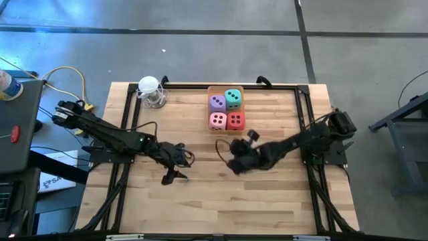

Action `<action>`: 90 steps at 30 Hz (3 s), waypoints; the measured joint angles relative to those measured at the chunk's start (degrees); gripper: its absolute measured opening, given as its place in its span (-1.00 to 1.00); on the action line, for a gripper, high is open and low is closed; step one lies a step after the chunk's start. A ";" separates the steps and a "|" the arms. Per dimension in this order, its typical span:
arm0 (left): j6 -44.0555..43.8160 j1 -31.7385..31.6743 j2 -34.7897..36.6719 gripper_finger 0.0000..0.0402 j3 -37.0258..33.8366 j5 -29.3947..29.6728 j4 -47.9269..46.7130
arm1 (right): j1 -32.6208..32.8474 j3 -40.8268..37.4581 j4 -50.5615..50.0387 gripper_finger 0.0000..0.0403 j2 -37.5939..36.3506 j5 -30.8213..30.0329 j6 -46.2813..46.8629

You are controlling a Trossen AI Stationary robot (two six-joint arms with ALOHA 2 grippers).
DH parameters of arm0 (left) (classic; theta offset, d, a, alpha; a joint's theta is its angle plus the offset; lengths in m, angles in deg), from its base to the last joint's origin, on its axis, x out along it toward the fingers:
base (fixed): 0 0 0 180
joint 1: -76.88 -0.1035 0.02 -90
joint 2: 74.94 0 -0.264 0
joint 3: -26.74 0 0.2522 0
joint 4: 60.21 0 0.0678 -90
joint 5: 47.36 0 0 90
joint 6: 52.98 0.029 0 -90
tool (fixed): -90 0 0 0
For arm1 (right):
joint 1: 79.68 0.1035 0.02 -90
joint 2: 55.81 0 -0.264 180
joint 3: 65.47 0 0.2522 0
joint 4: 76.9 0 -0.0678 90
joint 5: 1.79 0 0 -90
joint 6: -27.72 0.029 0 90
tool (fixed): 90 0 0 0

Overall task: Pick & Place Dice
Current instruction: Put the blue die into the orange bin

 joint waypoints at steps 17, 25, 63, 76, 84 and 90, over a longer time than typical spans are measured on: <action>-4.15 6.33 0.00 0.17 0.00 1.60 1.28 | -22.39 -0.04 16.69 -0.80 -0.30 14.22 -12.07; -5.49 8.66 0.00 0.17 0.00 3.08 1.28 | -25.18 -0.04 16.65 -0.79 -0.28 13.27 -12.31; -6.14 9.39 -0.27 0.17 0.02 8.92 1.32 | -23.11 -0.04 19.99 0.17 1.99 -4.42 -14.94; -7.33 14.76 -7.60 0.17 0.04 6.34 3.39 | -13.50 -0.04 23.08 0.17 -2.40 -10.51 -22.50; -4.50 17.39 -10.13 0.17 0.07 9.40 4.28 | -13.16 -0.04 23.12 0.17 -2.40 -10.33 -23.61; -4.42 19.06 -12.93 0.17 0.07 8.76 4.02 | -13.14 -0.04 23.08 0.17 -2.40 -9.95 -23.58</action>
